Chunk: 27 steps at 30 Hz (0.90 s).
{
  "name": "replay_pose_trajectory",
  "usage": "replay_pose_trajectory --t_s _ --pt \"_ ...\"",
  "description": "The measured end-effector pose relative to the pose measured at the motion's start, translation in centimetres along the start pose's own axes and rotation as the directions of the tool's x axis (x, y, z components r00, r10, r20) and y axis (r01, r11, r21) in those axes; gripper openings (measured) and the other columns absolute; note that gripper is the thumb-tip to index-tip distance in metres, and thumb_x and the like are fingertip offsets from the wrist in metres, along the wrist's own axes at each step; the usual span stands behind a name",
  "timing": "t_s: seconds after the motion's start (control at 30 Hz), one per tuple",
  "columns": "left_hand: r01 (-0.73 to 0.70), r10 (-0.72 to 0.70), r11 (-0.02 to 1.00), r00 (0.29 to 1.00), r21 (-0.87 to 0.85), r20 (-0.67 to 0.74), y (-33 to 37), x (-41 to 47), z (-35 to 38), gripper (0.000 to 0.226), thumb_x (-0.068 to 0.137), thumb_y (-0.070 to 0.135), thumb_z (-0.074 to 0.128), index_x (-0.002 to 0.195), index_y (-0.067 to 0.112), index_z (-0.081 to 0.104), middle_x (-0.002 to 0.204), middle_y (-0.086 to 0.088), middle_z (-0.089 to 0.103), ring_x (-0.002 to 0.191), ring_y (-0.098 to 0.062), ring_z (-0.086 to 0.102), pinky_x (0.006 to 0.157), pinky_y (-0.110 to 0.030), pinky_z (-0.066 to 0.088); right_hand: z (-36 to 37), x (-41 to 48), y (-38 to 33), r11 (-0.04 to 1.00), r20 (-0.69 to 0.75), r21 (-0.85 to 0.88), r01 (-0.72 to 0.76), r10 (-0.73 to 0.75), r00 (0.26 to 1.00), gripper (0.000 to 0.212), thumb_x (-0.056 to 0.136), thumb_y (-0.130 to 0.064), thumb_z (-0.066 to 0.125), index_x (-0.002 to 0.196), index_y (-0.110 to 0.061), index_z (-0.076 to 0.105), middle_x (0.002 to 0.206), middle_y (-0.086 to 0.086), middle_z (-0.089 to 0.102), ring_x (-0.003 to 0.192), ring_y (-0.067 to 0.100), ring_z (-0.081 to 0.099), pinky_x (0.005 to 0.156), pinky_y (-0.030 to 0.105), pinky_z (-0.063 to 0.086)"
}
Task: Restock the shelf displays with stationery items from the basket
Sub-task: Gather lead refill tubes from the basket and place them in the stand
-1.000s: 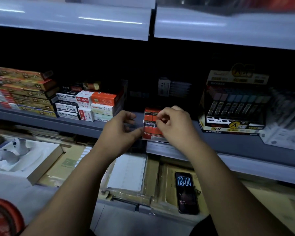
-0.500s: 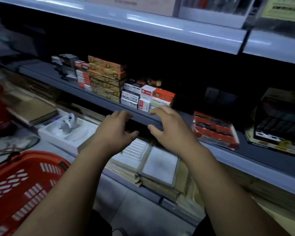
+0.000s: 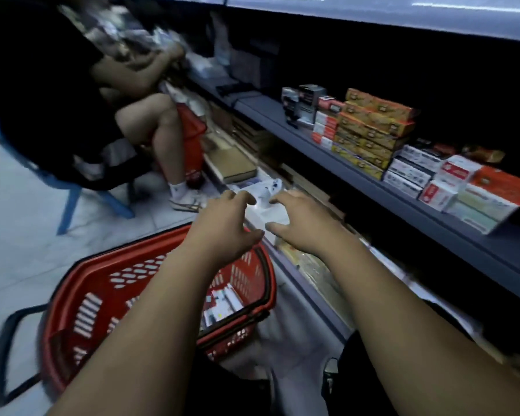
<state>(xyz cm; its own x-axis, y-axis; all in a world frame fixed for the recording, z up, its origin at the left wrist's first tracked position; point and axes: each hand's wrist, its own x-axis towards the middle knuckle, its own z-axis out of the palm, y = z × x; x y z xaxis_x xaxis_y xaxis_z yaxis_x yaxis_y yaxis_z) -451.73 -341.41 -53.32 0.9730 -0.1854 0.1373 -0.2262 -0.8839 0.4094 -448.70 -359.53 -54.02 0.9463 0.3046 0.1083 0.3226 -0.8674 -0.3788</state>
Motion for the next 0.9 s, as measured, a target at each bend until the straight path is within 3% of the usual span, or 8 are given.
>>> replay_pose_trajectory --t_s 0.13,0.23,0.37,0.5,0.67,0.9 --pt "0.139 -0.133 0.985 0.989 0.104 -0.059 -4.5 -2.5 -2.8 0.060 0.079 0.048 0.074 0.131 0.025 0.055 0.130 -0.004 0.056 0.121 -0.028 0.053 0.096 -0.043 0.048 2.3 2.8 -4.4 0.989 0.050 0.019 0.145 -0.146 0.988 0.056 0.090 -0.043 0.067 0.139 -0.020 0.050 0.141 0.005 0.051 0.129 0.025 0.049 0.102 0.044 0.045" --pt "0.219 -0.210 0.964 0.975 0.152 -0.074 -7.3 -4.5 -3.4 0.061 0.081 0.046 0.076 0.135 0.025 0.053 0.133 -0.004 0.055 0.122 -0.029 0.052 0.097 -0.040 0.047 3.8 3.8 -6.9 0.980 0.088 0.003 0.198 -0.197 0.976 0.056 0.090 -0.041 0.069 0.138 -0.019 0.050 0.137 0.007 0.052 0.126 0.026 0.050 0.099 0.042 0.045" --pt "0.285 -0.284 0.947 0.958 0.150 -0.028 -11.6 -7.9 -2.0 0.065 0.083 0.047 0.074 0.139 0.025 0.050 0.135 -0.003 0.053 0.124 -0.026 0.050 0.102 -0.042 0.044 6.9 4.7 -9.9 0.960 0.137 0.007 0.280 -0.278 0.951 0.061 0.086 -0.039 0.073 0.139 -0.021 0.050 0.140 0.004 0.052 0.128 0.024 0.050 0.104 0.040 0.044" --pt "0.347 -0.364 0.920 0.929 0.183 0.063 -17.0 -10.8 -0.3 0.073 0.083 0.053 0.073 0.145 0.027 0.043 0.143 0.000 0.048 0.128 -0.026 0.047 0.105 -0.045 0.044 11.2 5.5 -13.0 0.937 0.295 -0.052 0.345 -0.315 0.902 0.068 0.086 -0.045 0.073 0.144 -0.024 0.045 0.144 0.002 0.048 0.130 0.024 0.051 0.106 0.043 0.045" --pt "0.276 -0.292 0.944 0.954 0.183 0.068 -19.7 -10.4 -0.9 0.072 0.086 0.049 0.072 0.147 0.027 0.041 0.143 -0.001 0.048 0.130 -0.026 0.045 0.106 -0.044 0.043 14.6 5.9 -16.0 0.912 0.424 -0.130 0.389 -0.303 0.853 0.071 0.086 -0.046 0.074 0.146 -0.023 0.042 0.146 0.001 0.047 0.131 0.023 0.050 0.108 0.042 0.043" --pt "0.281 -0.303 0.945 0.944 0.167 0.131 -21.4 -10.8 -0.2 0.076 0.086 0.052 0.071 0.149 0.025 0.038 0.144 -0.003 0.047 0.130 -0.027 0.045 0.106 -0.043 0.042 15.9 5.6 -16.2 0.932 0.480 -0.166 0.323 -0.210 0.852 0.075 0.087 -0.048 0.073 0.150 -0.024 0.040 0.150 0.000 0.044 0.133 0.022 0.049 0.106 0.043 0.046"
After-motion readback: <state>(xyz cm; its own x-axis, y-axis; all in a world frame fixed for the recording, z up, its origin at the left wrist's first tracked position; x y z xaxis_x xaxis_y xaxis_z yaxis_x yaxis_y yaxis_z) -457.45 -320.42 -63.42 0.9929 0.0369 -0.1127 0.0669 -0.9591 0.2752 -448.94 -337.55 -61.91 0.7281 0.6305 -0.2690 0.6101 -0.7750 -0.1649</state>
